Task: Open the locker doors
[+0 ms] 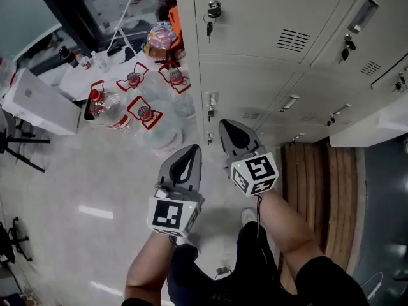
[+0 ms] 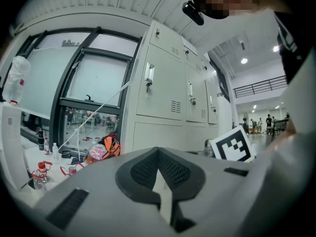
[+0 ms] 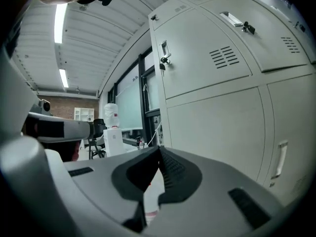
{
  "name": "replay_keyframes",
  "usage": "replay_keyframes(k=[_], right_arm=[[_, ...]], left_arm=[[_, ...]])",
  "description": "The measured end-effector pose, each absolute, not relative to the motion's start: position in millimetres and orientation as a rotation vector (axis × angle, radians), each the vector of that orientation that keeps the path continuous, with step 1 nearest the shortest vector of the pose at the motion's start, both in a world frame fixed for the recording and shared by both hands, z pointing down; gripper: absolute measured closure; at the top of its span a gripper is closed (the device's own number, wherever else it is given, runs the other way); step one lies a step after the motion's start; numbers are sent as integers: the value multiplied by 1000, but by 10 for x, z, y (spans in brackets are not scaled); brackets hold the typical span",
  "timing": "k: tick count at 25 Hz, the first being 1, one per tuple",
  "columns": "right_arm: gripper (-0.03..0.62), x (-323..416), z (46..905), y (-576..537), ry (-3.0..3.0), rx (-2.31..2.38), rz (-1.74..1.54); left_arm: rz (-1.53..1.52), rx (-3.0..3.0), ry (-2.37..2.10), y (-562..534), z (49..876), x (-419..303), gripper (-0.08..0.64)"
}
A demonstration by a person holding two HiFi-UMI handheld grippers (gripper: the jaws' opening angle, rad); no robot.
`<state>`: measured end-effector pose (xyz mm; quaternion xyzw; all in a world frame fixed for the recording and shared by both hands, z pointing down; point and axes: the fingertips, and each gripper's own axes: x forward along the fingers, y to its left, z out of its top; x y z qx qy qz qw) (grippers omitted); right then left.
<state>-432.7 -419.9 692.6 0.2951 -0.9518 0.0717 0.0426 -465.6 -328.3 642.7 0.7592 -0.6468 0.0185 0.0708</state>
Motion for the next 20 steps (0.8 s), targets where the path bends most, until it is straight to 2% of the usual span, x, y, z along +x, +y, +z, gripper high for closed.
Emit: replay_keyframes(k=[2, 4, 12, 20], right_arm=[[592, -4442, 7093, -4253, -2902, 918, 212], [545, -4551, 7247, -4317, -2898, 932, 203], [482, -4788, 7829, -4727, -2842, 1015, 180], [428, -5067, 8009, -5058, -2786, 1062, 87]], left_arm=[[45, 2286, -1935, -3319, 6544, -4769, 561], [28, 2301, -1930, -3349, 6654, -4877, 561], [-47, 2333, -1919, -3432, 7120, -5135, 561], [-78, 2336, -1917, -3476, 7313, -5265, 561]])
